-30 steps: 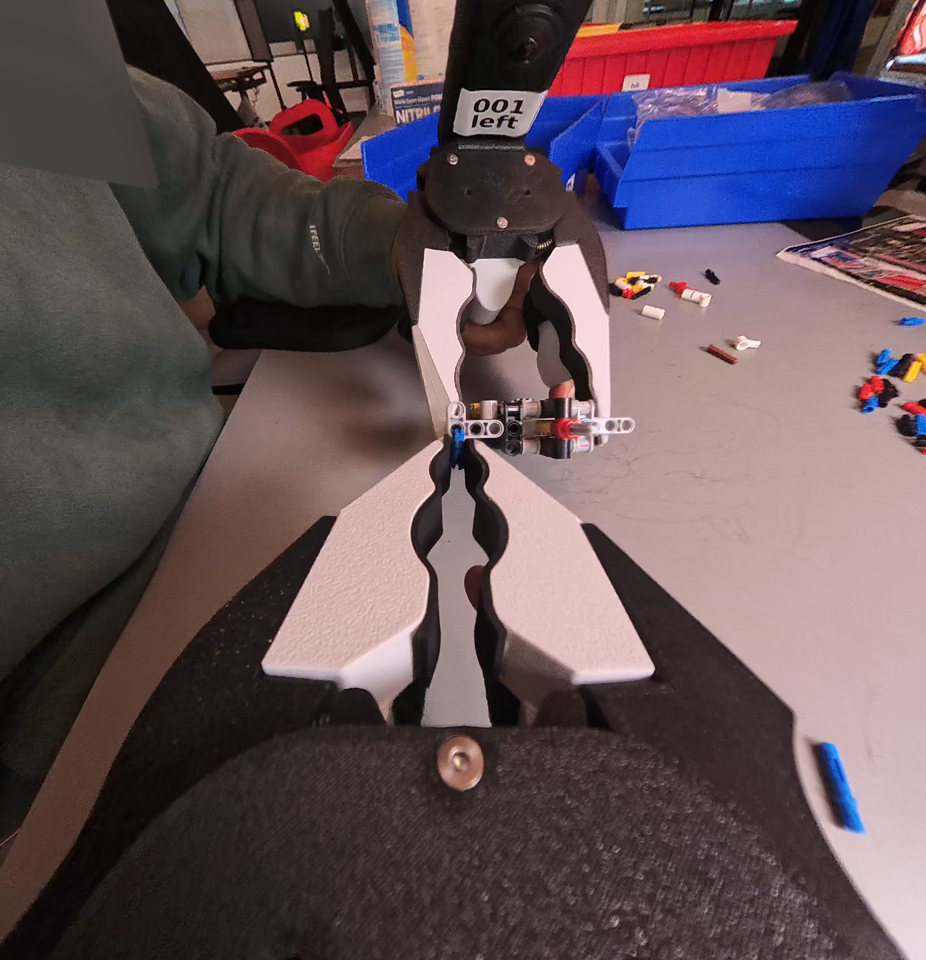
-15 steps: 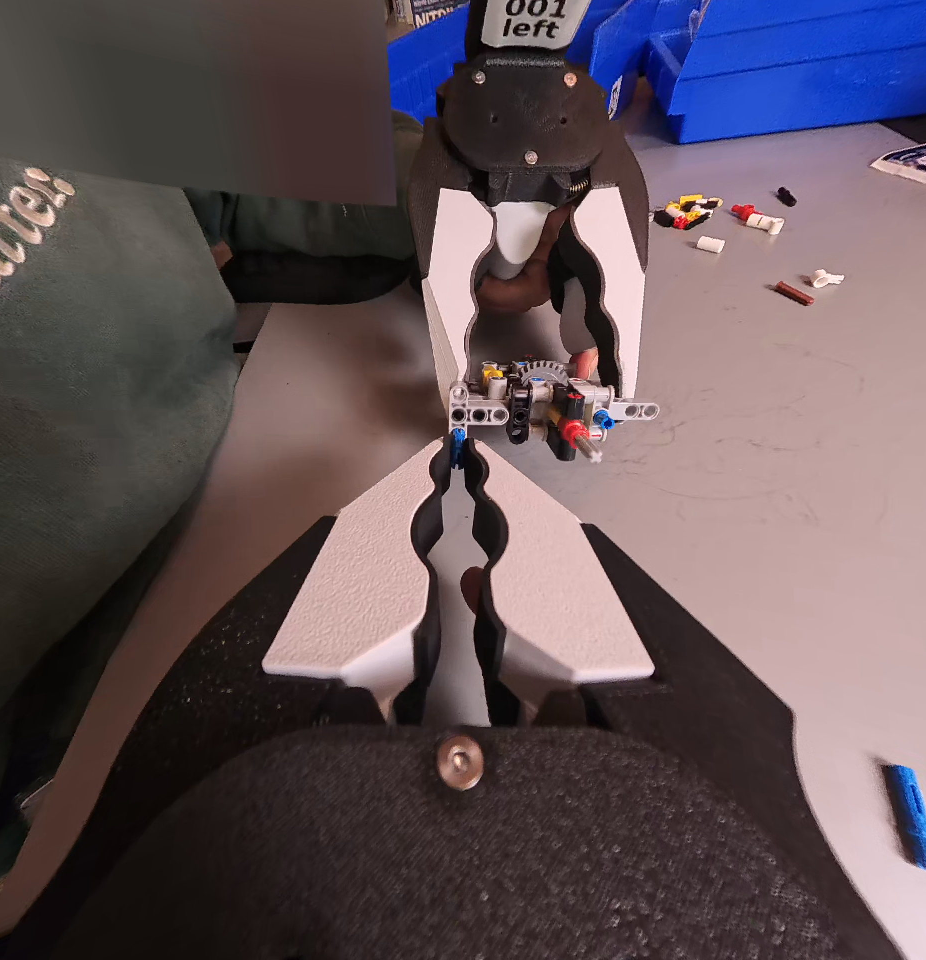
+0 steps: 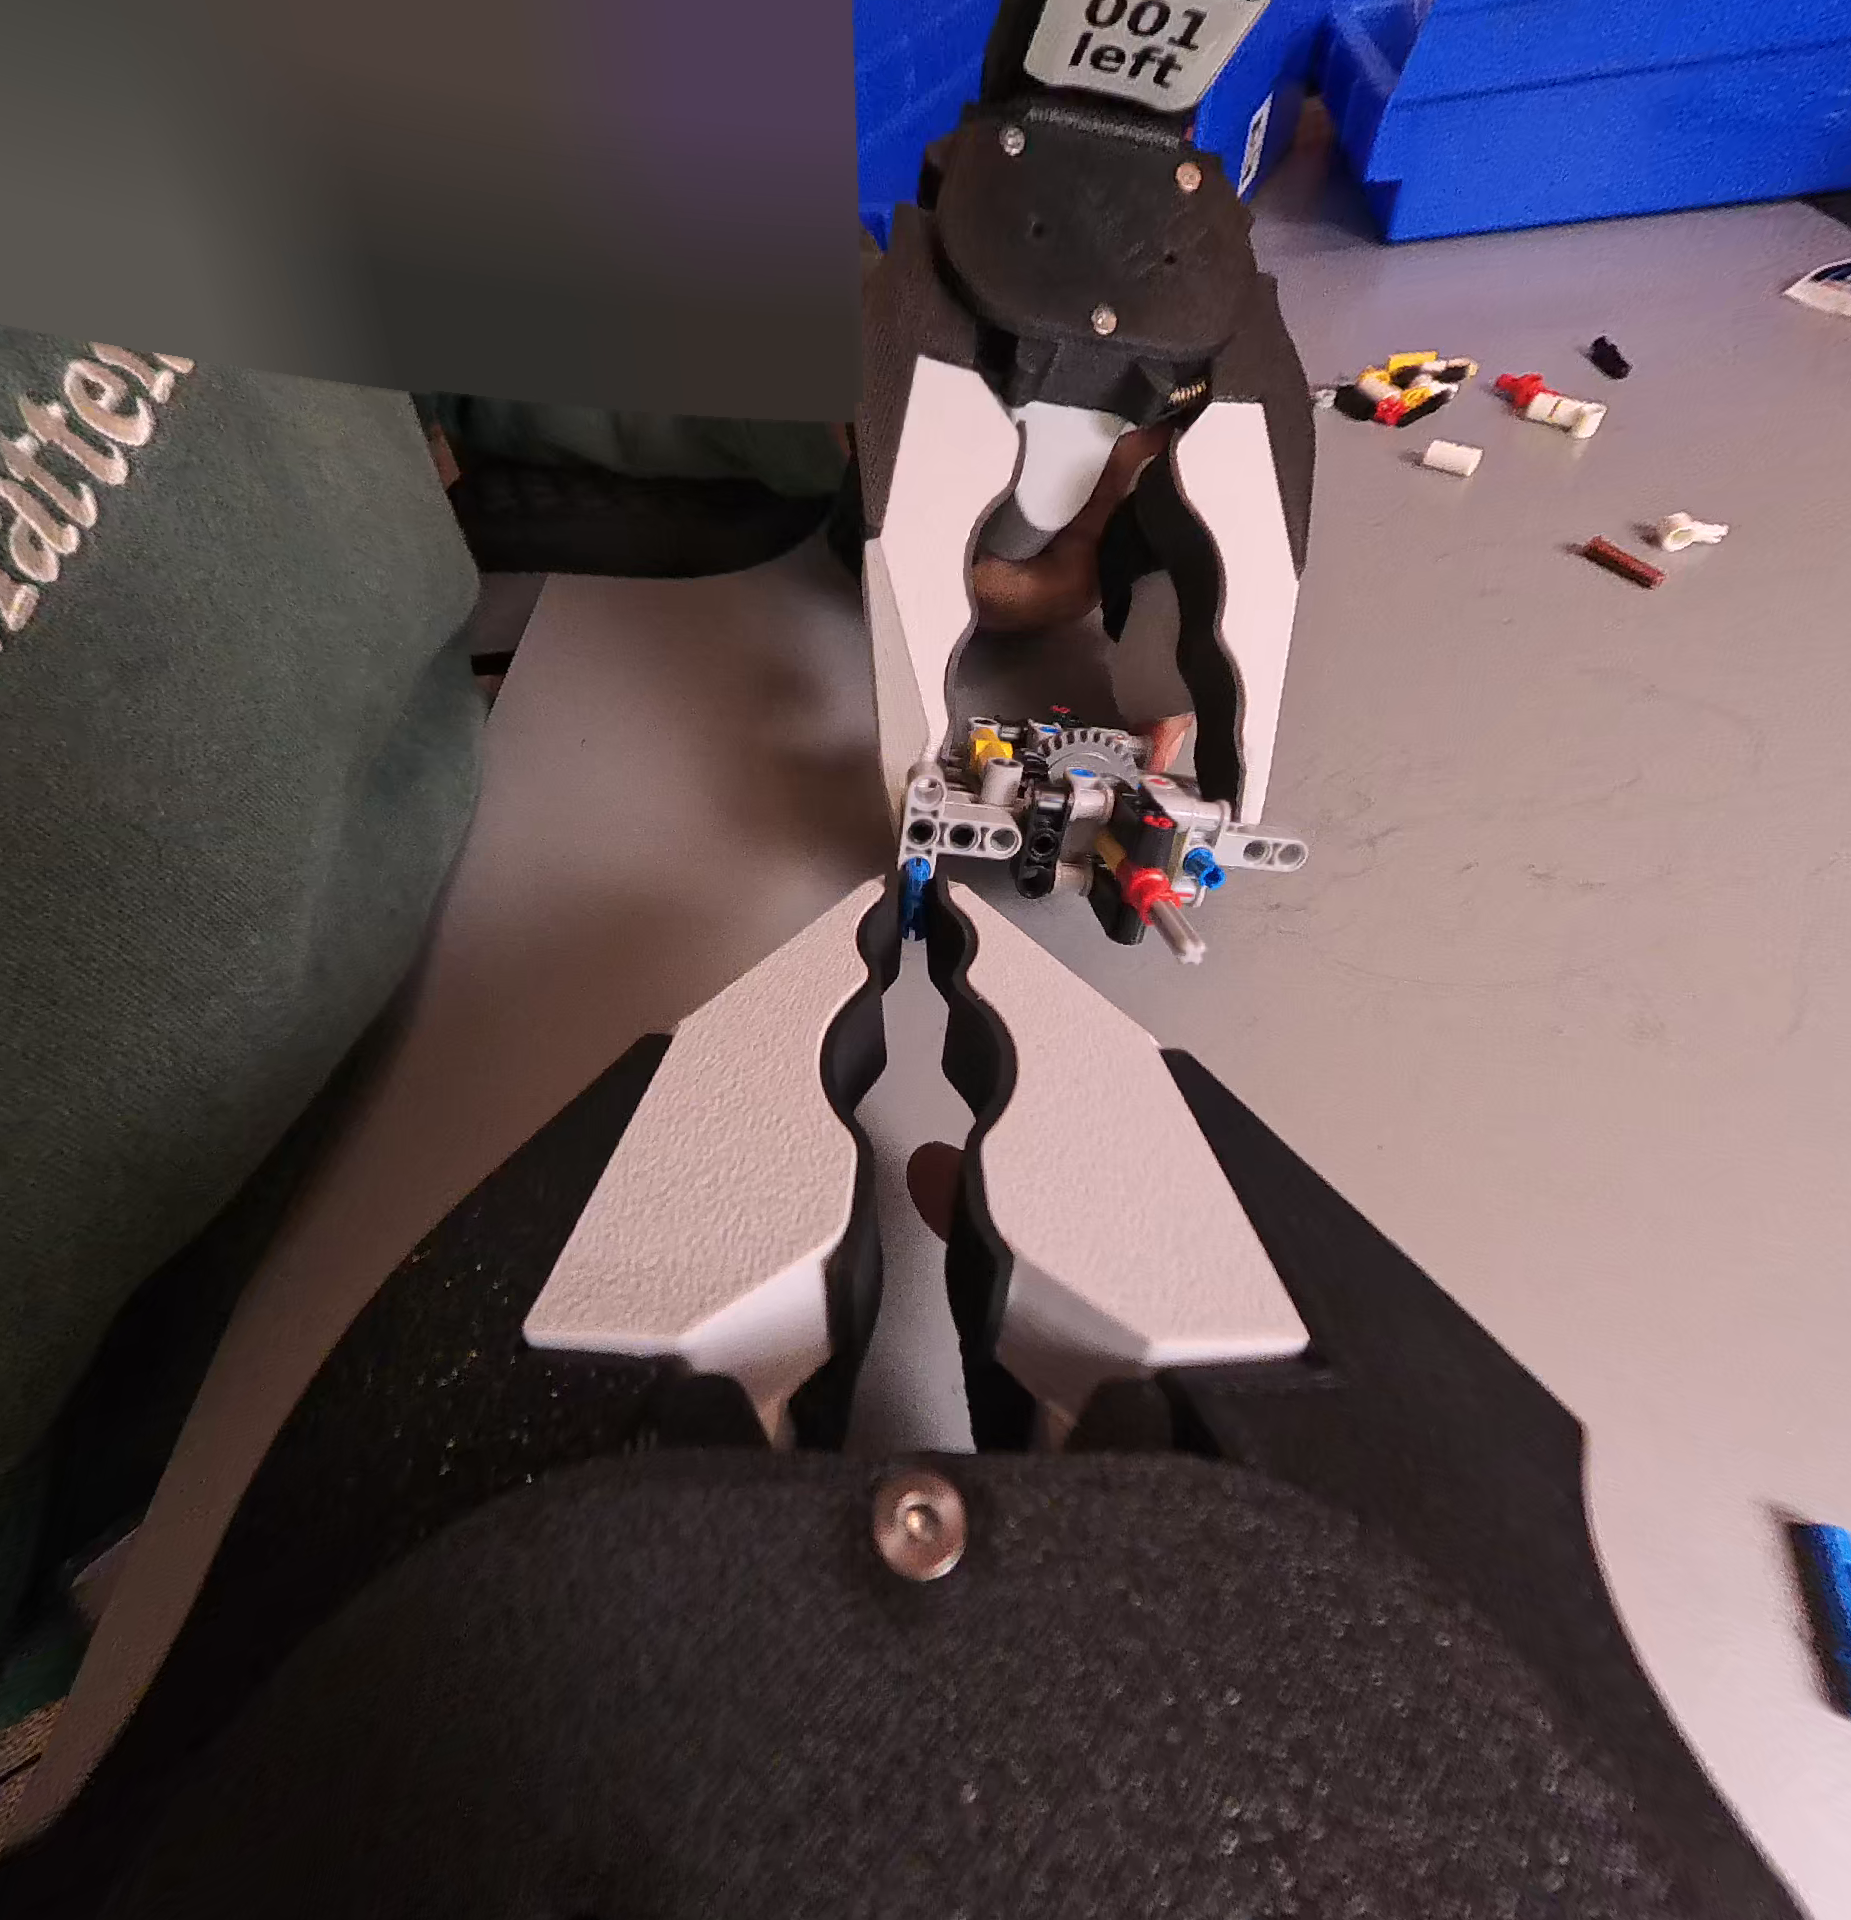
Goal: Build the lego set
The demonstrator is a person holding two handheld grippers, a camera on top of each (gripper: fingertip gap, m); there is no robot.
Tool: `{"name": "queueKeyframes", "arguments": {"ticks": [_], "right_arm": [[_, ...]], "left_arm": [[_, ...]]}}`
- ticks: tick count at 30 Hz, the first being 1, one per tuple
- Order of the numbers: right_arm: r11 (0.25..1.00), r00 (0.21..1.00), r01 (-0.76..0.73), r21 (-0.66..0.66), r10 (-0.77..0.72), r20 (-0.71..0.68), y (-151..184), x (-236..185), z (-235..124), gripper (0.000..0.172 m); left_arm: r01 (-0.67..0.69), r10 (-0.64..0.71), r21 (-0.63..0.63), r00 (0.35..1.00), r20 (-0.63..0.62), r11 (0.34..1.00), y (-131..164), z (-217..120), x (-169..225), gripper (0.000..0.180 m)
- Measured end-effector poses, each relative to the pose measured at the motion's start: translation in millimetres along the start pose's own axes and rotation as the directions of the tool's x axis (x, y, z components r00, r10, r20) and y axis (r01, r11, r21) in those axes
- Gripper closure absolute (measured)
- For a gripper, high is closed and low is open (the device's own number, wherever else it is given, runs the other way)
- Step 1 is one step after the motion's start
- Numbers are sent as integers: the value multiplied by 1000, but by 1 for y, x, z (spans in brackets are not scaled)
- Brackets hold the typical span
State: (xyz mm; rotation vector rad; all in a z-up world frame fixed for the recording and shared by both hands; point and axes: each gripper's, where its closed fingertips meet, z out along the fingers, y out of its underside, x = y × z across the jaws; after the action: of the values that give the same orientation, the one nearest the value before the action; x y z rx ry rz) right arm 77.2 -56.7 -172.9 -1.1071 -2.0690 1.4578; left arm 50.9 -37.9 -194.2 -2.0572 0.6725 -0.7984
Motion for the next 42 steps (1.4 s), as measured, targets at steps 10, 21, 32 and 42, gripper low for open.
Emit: {"name": "queueKeyframes", "arguments": {"ticks": [10, 21, 32, 42], "right_arm": [[1000, 1000, -7, -26, 7, 5, 4, -1, 2, 169], [1000, 1000, -25, 4, 25, -5, 0, 2, 5, 169], [981, 944, 177, 81, -146, -295, -23, 36, -14, 147], [958, 868, 276, 78, -213, -447, -41, 42, -11, 155]], "left_arm": [[0, 1, -30, 1000, 6, 1000, 4, 2, 0, 113], [-23, 23, -2, 999, 24, 1000, -2, 1, -1, 113], [123, -133, 91, 985, 114, 988, -14, -14, -33, 112], [232, -249, 184, 965, 77, 955, -24, -24, -31, 112]]}}
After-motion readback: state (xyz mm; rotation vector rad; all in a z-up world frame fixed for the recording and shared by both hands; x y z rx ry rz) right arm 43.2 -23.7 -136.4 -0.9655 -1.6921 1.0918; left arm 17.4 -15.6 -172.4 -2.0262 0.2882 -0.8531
